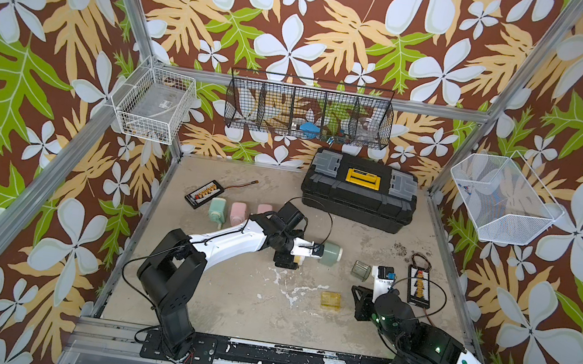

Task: Put the tray back into the pencil sharpener
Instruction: Pick up the pencil sharpener from the center of the board.

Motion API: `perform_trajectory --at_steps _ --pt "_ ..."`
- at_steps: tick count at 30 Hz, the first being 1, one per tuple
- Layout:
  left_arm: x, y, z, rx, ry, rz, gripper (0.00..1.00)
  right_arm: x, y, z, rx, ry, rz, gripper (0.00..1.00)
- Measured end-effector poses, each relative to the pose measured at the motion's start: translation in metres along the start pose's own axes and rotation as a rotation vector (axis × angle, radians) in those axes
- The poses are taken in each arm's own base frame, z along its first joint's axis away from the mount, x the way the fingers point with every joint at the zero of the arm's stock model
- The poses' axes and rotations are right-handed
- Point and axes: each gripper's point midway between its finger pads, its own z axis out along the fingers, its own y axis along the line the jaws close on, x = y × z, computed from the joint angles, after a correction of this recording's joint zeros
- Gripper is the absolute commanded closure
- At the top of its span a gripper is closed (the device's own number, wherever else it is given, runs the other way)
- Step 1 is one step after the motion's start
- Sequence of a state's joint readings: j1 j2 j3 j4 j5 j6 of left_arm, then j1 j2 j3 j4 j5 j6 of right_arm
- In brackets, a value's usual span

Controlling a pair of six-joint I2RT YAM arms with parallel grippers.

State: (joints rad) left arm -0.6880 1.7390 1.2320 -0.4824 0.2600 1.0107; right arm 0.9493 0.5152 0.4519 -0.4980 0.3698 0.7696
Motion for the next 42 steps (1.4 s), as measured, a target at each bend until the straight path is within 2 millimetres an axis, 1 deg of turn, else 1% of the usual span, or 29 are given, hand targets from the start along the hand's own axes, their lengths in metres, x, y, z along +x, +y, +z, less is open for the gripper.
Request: perform_trajectory --at_steps 5,8,12,18,21,28,33,37,42 --pt "0.008 0.009 0.01 0.016 0.043 -0.001 0.22 -0.001 0.002 0.0 -0.012 -0.002 -0.007 0.79" --pt "0.013 0.011 0.014 0.029 0.065 0.007 0.24 0.001 0.003 0.001 -0.02 0.003 -0.006 0.79" --pt "0.026 0.008 0.02 0.069 0.106 0.008 0.26 0.002 0.004 0.001 -0.024 0.006 -0.007 0.79" --pt "0.038 -0.001 0.02 0.108 0.136 0.019 0.28 0.002 0.004 0.002 -0.024 0.006 -0.007 0.79" --pt "0.037 -0.002 0.02 0.115 0.132 0.033 0.31 0.003 0.004 0.003 -0.021 0.01 -0.009 0.79" --pt "0.037 -0.002 0.024 0.128 0.123 0.037 0.42 0.004 0.003 0.003 -0.018 0.014 -0.011 0.79" --pt "0.036 -0.001 0.024 0.126 0.122 0.038 0.47 0.004 0.003 0.003 -0.018 0.014 -0.011 0.8" --pt "0.034 -0.002 0.02 0.128 0.12 0.032 0.52 0.004 0.003 0.003 -0.018 0.014 -0.011 0.8" --pt "0.029 -0.002 0.009 0.112 0.105 0.004 0.56 0.004 0.004 0.003 -0.02 0.011 -0.01 0.8"
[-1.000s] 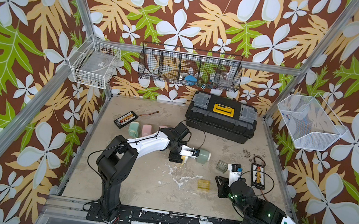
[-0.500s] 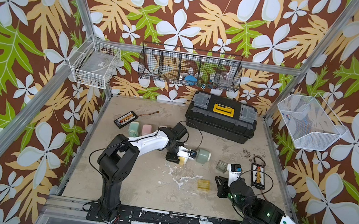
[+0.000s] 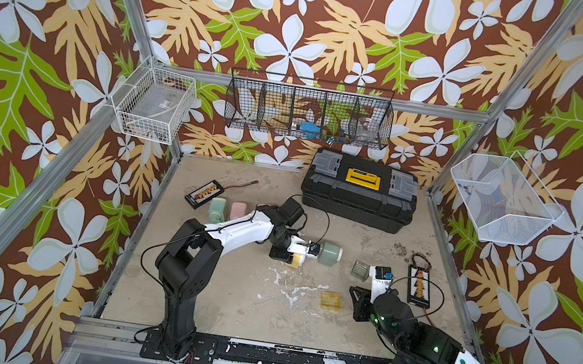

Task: Put the tray back into the pencil sharpener
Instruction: Pick up the pencil sharpener from the center of the board, then close the container of the pencil sharpener.

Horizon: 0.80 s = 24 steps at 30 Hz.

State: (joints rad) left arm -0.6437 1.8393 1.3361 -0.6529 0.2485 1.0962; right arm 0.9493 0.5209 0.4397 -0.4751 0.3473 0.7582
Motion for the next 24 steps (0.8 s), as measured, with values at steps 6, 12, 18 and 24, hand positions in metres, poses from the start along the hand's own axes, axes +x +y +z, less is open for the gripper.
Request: perform_trajectory --at_steps 6,12,18,24 --pt "-0.007 -0.012 -0.02 -0.021 -0.052 -0.078 0.63 0.002 -0.001 0.001 0.003 0.003 0.0 0.8" --pt "-0.017 -0.047 -0.033 -0.02 -0.095 -0.156 0.73 0.004 -0.003 0.002 0.005 0.004 0.022 0.8" --pt "-0.02 -0.08 -0.042 -0.019 -0.128 -0.232 0.76 0.006 -0.004 0.003 0.014 0.01 0.039 0.8" --pt "-0.028 -0.109 -0.048 -0.013 -0.18 -0.275 0.76 0.009 -0.006 0.005 0.026 0.022 0.04 0.8"
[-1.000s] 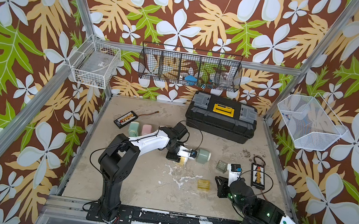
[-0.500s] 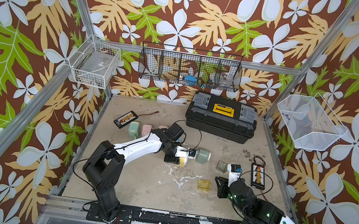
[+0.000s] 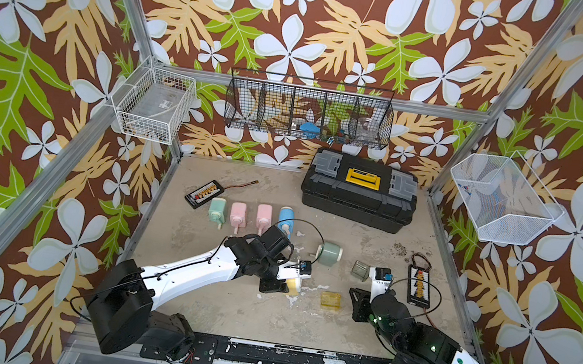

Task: Put the tray back into the pencil sharpener
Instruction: Close the container of the pencil sharpener.

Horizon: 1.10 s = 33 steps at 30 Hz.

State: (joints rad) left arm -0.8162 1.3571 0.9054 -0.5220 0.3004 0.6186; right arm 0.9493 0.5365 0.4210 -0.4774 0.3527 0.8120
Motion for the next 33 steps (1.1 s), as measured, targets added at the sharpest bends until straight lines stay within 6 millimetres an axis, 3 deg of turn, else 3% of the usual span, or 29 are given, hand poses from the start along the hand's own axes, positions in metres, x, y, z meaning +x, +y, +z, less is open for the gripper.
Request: perform_trajectory --at_steps 5,11,20,33 --pt "0.001 -0.015 0.011 0.024 0.019 -0.034 0.74 0.004 -0.001 0.003 0.009 0.017 0.014 0.8" --pt "0.003 -0.005 0.03 -0.033 0.086 -0.08 0.71 0.012 -0.004 0.007 0.009 0.043 0.038 0.8" --pt "-0.003 0.002 0.048 -0.046 0.116 -0.035 0.66 0.019 -0.017 0.02 0.034 0.094 0.113 0.79" --pt "0.0 -0.016 0.059 0.019 0.138 0.11 0.57 0.034 -0.018 0.031 0.018 0.181 0.132 0.8"
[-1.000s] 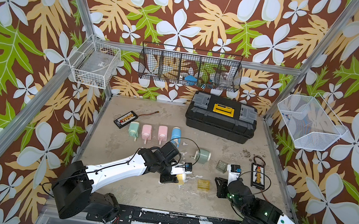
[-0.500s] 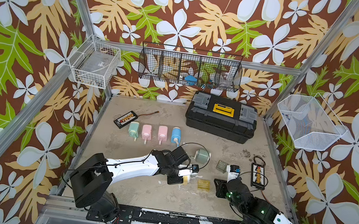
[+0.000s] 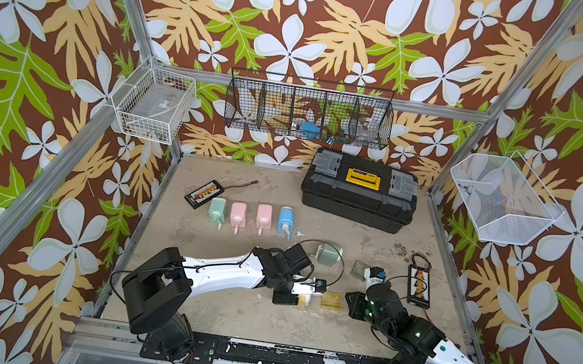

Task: Put the tray back into the pencil sharpener
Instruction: Close the container of the pencil sharpener.

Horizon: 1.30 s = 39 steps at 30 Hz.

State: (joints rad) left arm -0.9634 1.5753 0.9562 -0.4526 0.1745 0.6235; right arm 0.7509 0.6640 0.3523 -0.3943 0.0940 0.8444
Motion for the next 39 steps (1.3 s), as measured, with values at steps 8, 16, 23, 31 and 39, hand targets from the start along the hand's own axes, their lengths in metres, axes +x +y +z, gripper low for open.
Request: perform_trajectory --at_steps 8,16,23,31,39 --pt "0.004 -0.002 0.003 0.011 0.017 0.012 0.44 0.001 0.001 0.0 -0.011 0.002 0.003 0.79" --pt "0.006 -0.004 0.002 0.005 0.01 0.025 0.38 0.004 -0.001 0.003 -0.003 0.015 0.002 0.76" --pt "0.009 -0.007 0.0 -0.004 -0.009 0.031 0.38 0.009 0.001 0.007 -0.013 0.041 -0.011 0.73" --pt "0.001 -0.009 0.002 0.007 -0.066 0.019 0.47 0.014 0.005 0.018 -0.013 0.084 -0.039 0.72" --pt "-0.002 -0.01 0.004 0.012 -0.085 0.016 0.53 0.02 -0.002 0.027 0.03 0.117 -0.055 0.74"
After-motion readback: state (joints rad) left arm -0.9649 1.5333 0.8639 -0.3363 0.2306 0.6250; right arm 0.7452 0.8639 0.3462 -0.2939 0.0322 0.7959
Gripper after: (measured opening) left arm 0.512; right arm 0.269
